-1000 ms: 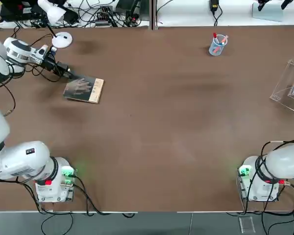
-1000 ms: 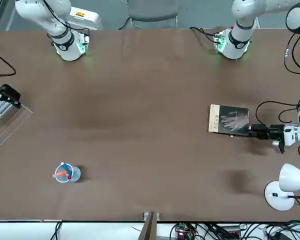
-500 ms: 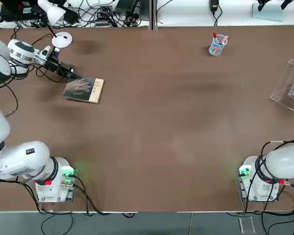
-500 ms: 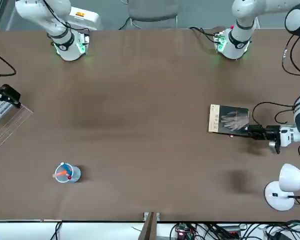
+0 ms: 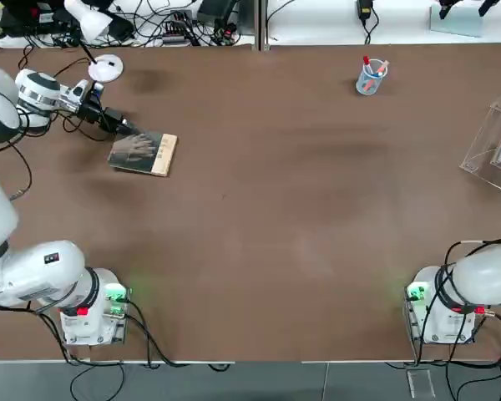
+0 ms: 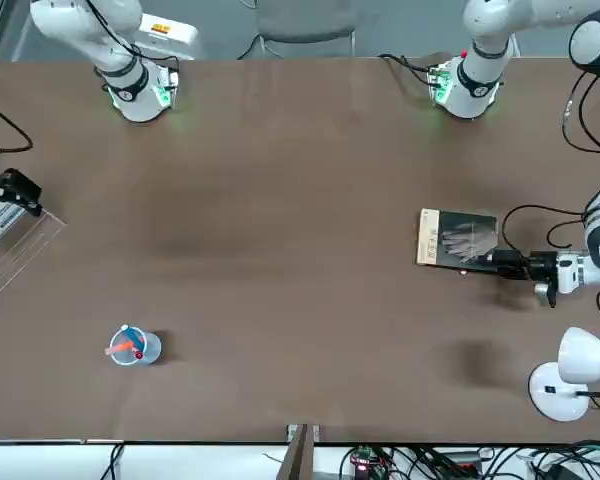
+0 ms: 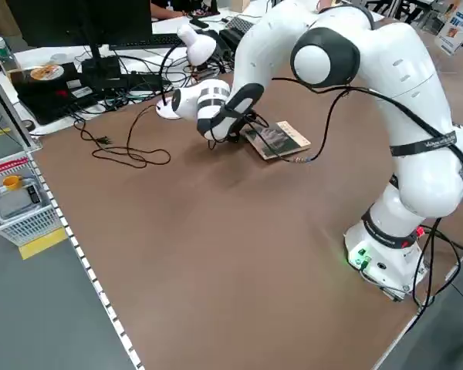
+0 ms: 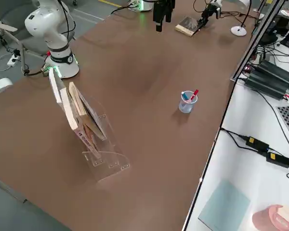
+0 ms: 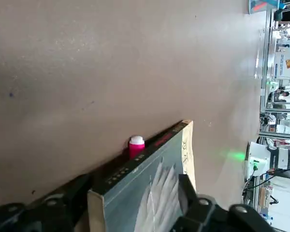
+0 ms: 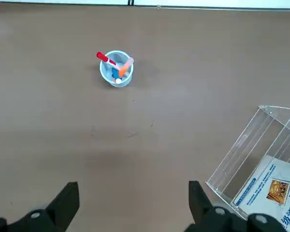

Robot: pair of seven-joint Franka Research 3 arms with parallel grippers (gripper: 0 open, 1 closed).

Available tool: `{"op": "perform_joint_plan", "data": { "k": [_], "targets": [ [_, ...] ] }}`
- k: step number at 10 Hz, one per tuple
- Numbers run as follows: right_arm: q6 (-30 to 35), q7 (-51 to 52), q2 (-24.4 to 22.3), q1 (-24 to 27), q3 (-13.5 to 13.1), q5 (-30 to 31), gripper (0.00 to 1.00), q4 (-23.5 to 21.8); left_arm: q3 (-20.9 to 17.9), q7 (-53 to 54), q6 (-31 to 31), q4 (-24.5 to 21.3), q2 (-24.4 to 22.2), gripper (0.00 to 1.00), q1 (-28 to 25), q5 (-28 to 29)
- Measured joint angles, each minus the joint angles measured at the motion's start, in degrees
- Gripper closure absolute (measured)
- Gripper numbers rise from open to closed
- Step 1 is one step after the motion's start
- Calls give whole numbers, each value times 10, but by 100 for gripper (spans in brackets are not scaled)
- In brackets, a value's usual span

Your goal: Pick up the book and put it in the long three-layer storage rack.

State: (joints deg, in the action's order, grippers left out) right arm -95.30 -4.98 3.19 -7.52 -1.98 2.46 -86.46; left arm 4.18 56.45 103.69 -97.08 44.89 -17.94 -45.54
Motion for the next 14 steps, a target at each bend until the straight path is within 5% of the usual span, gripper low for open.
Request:
{"op": "perform_joint_plan", "data": {
  "k": [4,14],
  "targets": [
    [0,0,0,0,0,0,0,0,0,9,0,0,2,28,0,-1],
    [0,0,0,0,0,-1,0,0,0,13,0,0,5,59,-1,-1]
  ]
}}
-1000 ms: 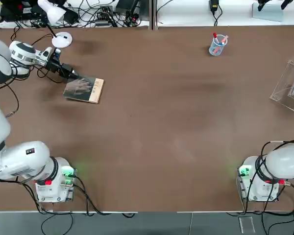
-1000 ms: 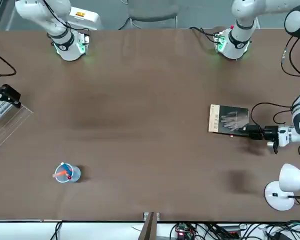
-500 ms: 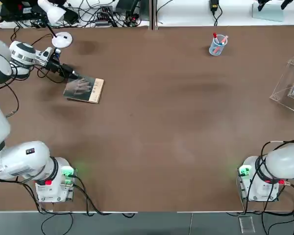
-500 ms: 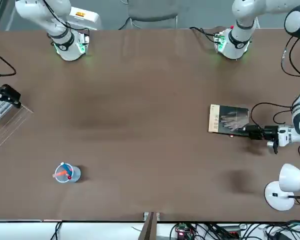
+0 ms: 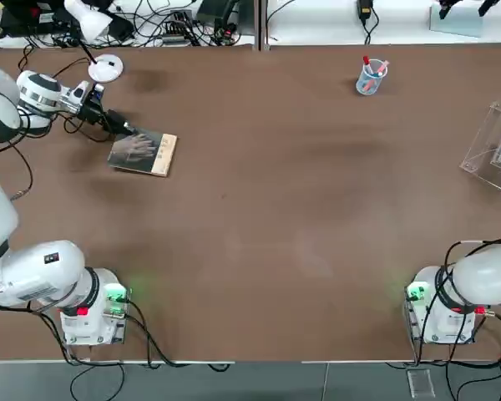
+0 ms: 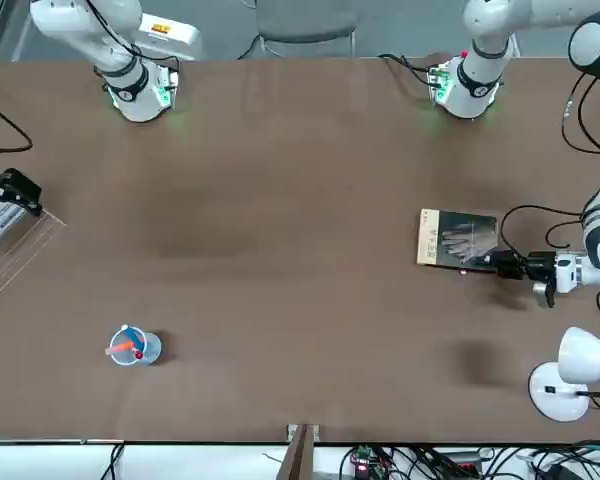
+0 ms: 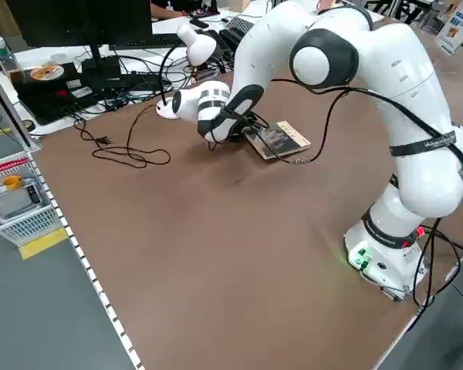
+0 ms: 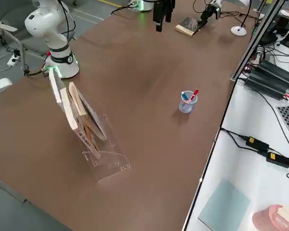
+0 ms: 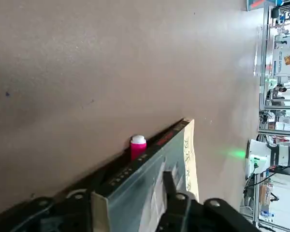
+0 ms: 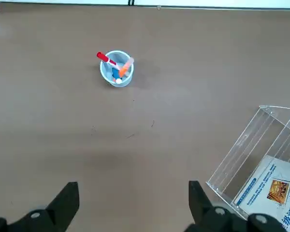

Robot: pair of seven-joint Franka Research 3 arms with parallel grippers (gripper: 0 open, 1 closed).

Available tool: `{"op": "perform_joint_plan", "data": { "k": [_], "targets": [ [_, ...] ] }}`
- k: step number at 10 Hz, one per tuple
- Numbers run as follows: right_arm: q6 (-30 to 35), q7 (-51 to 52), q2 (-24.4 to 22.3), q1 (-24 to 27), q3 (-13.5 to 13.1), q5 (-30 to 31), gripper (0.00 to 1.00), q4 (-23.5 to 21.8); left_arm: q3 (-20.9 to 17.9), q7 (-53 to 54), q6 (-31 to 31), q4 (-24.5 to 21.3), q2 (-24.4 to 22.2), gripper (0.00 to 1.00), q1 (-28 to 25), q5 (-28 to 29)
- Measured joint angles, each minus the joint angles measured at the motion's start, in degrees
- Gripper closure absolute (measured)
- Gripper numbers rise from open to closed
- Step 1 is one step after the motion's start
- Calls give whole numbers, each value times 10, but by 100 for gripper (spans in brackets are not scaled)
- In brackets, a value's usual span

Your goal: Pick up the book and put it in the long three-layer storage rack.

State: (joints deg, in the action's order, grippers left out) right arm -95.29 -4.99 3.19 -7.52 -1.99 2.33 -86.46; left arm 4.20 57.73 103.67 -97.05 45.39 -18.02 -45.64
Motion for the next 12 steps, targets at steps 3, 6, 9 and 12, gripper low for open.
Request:
{"op": "perform_joint_plan", "data": {
  "k": [3,6,9,12],
  "targets": [
    [0,0,0,0,0,0,0,0,0,0,0,0,0,70,-1,0],
    [-1,0,0,0,0,0,0,1,0,0,-6,1,0,88,-1,-3],
    [-1,0,0,0,0,0,0,1,0,-1,-18,6,0,94,-2,-6],
    [-2,0,0,0,0,0,0,1,0,-23,-41,14,0,94,-1,-6]
  ]
}}
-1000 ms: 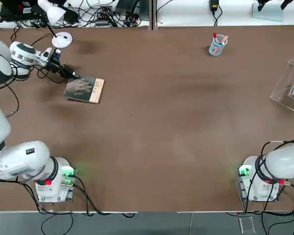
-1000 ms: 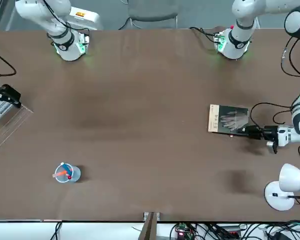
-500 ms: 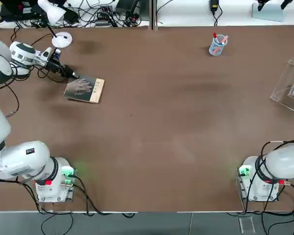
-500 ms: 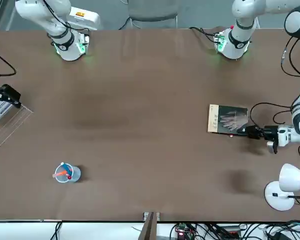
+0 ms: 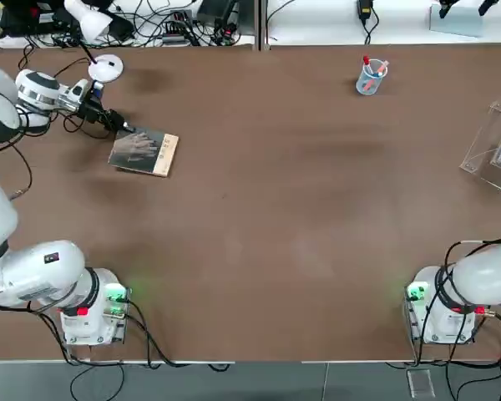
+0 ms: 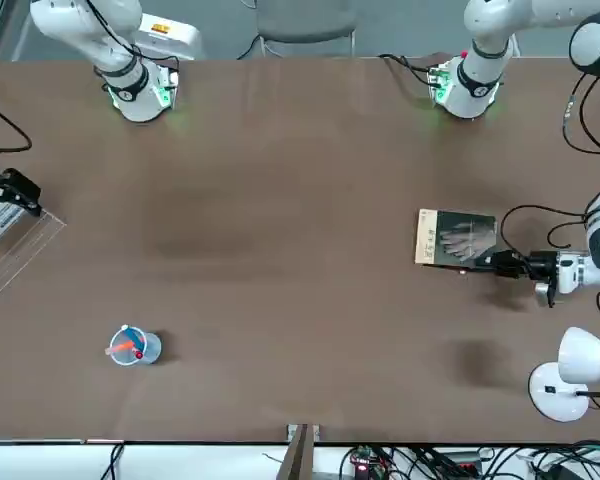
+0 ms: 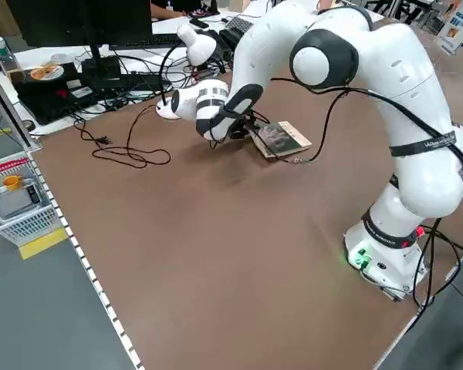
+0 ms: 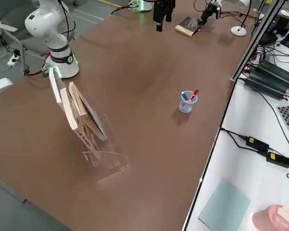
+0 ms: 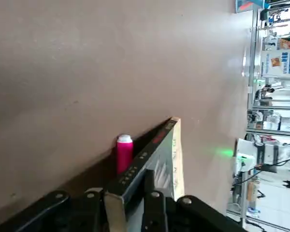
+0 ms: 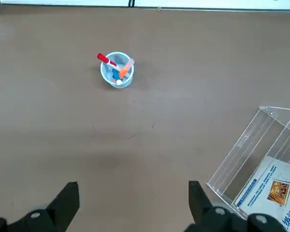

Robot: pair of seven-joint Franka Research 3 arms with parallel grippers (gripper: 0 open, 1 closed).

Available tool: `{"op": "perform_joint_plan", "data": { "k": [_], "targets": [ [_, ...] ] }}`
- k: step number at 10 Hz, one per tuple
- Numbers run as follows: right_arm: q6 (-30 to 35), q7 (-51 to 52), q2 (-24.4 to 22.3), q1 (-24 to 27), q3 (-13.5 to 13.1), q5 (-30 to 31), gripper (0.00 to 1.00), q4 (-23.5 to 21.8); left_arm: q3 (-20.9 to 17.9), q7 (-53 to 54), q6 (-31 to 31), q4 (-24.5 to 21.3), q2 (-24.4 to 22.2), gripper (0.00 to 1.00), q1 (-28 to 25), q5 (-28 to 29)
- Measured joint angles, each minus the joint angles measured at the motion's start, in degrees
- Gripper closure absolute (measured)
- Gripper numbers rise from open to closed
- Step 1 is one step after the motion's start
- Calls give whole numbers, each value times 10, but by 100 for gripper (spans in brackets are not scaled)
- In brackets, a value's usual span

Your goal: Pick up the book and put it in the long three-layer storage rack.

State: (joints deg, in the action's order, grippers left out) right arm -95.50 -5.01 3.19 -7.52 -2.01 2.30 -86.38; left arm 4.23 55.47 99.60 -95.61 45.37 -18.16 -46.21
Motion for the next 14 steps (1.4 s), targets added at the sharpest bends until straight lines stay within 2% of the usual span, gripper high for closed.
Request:
{"op": "perform_joint_plan", "data": {
  "k": [4,6,10,14],
  "targets": [
    [0,0,0,0,0,0,0,0,2,-66,-65,44,-1,96,3,0],
    [0,0,0,0,0,0,0,0,18,-108,-85,67,-5,96,3,0],
    [0,0,0,0,0,-1,0,0,74,-188,-102,104,-23,96,2,0],
    [0,0,0,-1,1,-1,0,0,146,-248,-119,127,-30,96,0,0]
  ]
}}
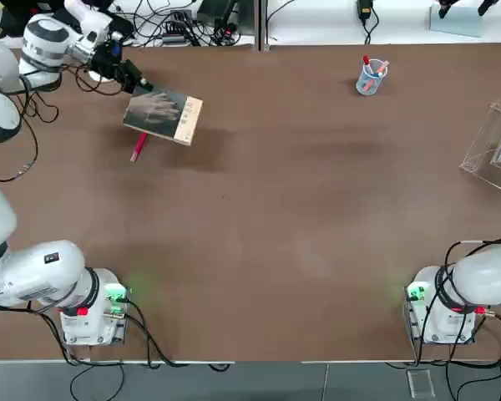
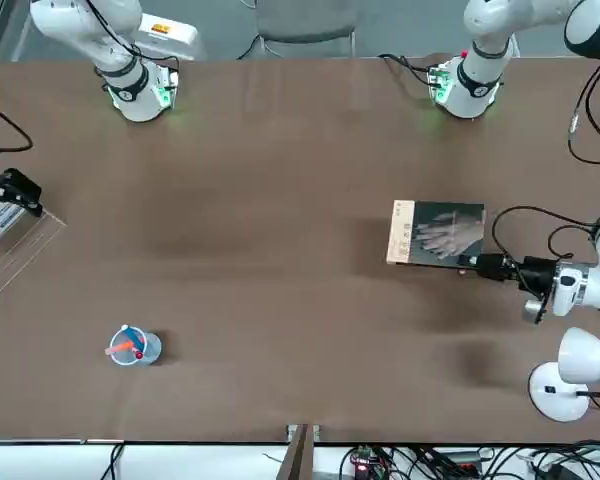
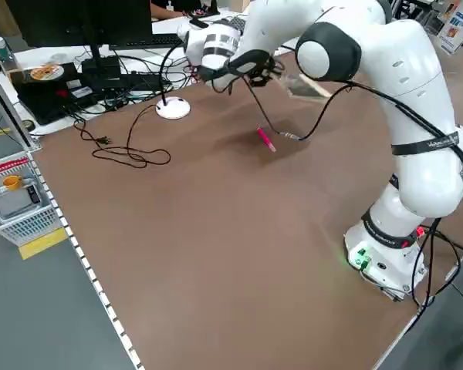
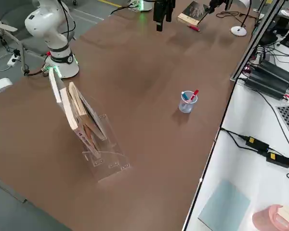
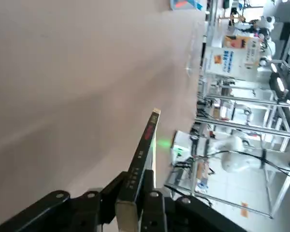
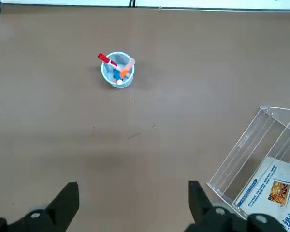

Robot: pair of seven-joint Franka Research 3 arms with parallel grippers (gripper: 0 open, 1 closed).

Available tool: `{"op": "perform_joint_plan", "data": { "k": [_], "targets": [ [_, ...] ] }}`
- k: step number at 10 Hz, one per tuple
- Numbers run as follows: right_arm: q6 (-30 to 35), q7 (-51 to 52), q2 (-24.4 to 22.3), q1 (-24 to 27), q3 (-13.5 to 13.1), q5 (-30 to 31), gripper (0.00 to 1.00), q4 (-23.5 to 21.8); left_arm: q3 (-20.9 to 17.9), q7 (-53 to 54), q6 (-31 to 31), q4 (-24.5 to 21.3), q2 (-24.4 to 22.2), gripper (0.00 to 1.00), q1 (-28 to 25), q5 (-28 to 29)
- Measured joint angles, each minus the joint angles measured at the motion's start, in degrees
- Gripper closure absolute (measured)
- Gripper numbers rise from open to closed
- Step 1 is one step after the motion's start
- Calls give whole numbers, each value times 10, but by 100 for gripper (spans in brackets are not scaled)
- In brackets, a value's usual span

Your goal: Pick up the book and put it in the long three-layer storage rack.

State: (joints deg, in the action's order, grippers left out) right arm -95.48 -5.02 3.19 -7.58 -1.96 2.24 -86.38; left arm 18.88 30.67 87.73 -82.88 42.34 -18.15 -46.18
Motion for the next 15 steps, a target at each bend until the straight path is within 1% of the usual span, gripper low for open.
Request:
{"op": "perform_joint_plan", "data": {
  "k": [2,3,6,9,12,15],
  "targets": [
    [0,0,0,0,0,0,0,0,37,-21,0,1,0,96,2,-8],
    [0,0,0,0,0,0,0,0,48,-27,1,1,0,96,5,-21],
    [0,0,0,0,0,0,0,0,65,-34,18,1,0,96,19,-57],
    [0,0,0,0,0,0,0,0,100,-54,58,1,0,96,27,-82],
    [-10,0,1,-1,0,-2,0,-1,125,-61,112,1,0,96,31,-126],
    [-18,-18,4,-3,1,-32,0,-1,147,-62,177,1,0,96,47,-180]
  ]
}}
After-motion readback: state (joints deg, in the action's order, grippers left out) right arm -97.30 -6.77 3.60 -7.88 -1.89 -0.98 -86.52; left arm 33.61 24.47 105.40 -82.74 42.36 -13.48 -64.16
